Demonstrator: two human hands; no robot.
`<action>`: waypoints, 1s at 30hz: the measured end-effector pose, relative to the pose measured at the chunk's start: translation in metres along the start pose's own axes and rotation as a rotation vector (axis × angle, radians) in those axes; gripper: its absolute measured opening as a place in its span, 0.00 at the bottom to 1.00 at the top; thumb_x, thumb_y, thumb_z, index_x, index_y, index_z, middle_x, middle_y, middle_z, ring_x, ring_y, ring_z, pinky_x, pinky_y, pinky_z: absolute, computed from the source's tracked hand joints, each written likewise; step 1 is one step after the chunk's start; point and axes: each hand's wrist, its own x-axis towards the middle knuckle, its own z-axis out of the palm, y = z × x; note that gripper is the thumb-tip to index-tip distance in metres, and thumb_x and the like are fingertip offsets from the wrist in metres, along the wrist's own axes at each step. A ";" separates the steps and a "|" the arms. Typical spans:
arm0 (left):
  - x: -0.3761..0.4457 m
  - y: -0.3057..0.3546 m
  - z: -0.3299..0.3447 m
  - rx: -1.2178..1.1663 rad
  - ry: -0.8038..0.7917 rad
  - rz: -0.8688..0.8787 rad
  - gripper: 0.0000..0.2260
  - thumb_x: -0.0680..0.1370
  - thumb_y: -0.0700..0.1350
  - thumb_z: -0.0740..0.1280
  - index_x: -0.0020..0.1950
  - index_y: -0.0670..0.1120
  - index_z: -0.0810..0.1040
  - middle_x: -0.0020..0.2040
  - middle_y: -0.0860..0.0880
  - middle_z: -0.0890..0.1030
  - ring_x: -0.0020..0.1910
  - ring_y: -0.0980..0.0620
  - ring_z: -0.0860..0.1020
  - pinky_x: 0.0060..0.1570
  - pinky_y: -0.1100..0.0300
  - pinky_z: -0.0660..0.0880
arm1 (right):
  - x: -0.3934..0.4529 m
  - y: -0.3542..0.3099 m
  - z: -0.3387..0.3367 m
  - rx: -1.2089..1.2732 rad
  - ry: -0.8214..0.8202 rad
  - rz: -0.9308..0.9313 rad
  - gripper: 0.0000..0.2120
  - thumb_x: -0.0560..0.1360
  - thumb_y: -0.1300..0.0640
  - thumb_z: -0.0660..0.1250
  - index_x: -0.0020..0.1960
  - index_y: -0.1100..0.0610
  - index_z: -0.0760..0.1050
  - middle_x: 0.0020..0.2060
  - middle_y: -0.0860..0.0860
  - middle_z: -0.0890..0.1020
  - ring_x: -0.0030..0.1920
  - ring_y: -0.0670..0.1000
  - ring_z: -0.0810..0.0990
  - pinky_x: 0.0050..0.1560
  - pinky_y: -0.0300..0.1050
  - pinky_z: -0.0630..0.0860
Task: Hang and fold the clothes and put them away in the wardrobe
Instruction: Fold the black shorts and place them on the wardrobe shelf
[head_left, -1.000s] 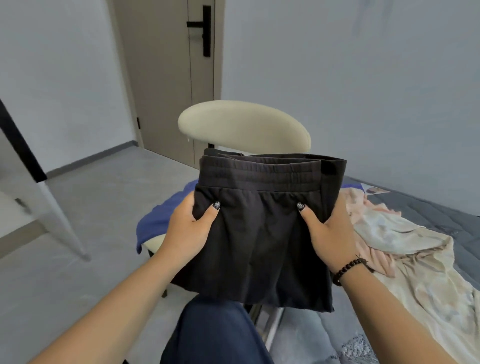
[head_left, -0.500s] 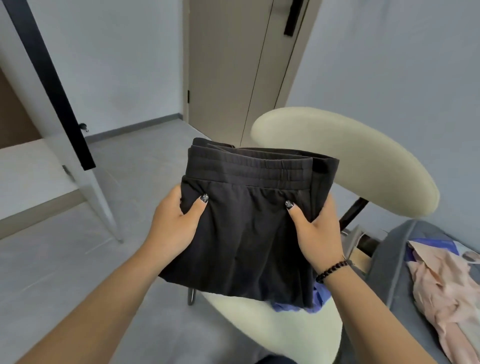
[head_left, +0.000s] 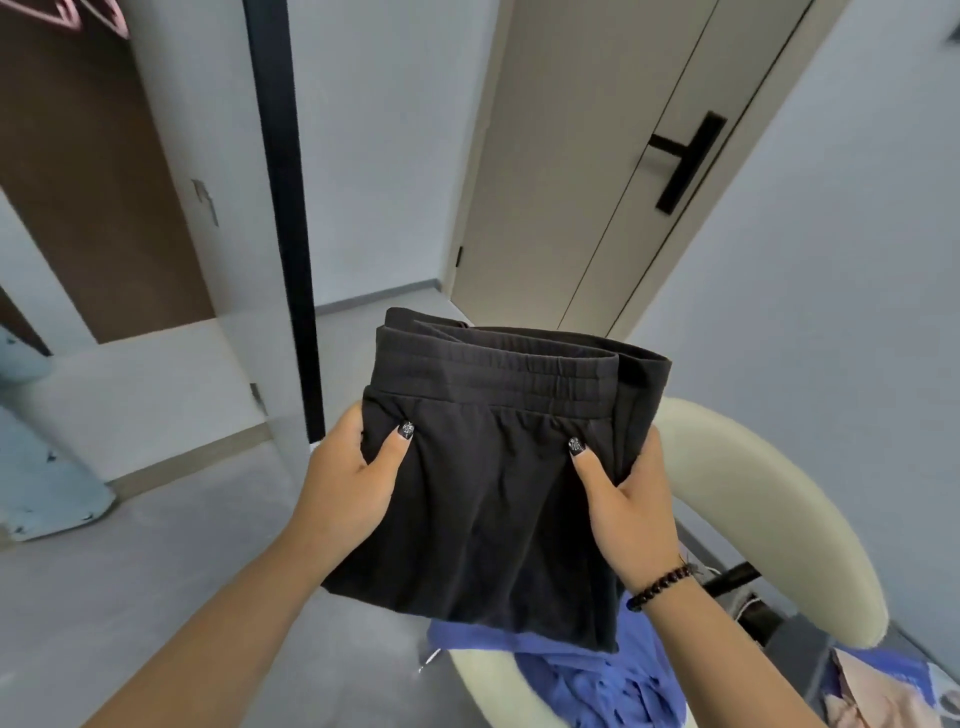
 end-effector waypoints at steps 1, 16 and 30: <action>-0.002 0.014 -0.016 -0.008 0.003 -0.002 0.07 0.80 0.48 0.63 0.58 0.55 0.71 0.47 0.66 0.74 0.44 0.67 0.73 0.47 0.71 0.67 | -0.001 -0.020 0.001 0.016 -0.003 -0.001 0.16 0.76 0.57 0.67 0.61 0.48 0.67 0.51 0.36 0.75 0.52 0.36 0.75 0.49 0.34 0.70; -0.014 0.156 -0.234 0.100 0.234 0.150 0.06 0.80 0.49 0.63 0.56 0.54 0.72 0.47 0.63 0.75 0.46 0.62 0.74 0.43 0.67 0.68 | -0.020 -0.254 0.058 0.252 -0.122 -0.220 0.17 0.75 0.60 0.68 0.59 0.48 0.67 0.49 0.38 0.77 0.46 0.30 0.76 0.41 0.23 0.72; 0.057 0.217 -0.324 0.185 0.562 0.207 0.08 0.79 0.50 0.64 0.56 0.50 0.76 0.48 0.53 0.81 0.46 0.54 0.79 0.50 0.53 0.76 | 0.073 -0.372 0.143 0.252 -0.286 -0.475 0.20 0.75 0.53 0.67 0.65 0.52 0.65 0.49 0.44 0.80 0.44 0.43 0.80 0.46 0.40 0.80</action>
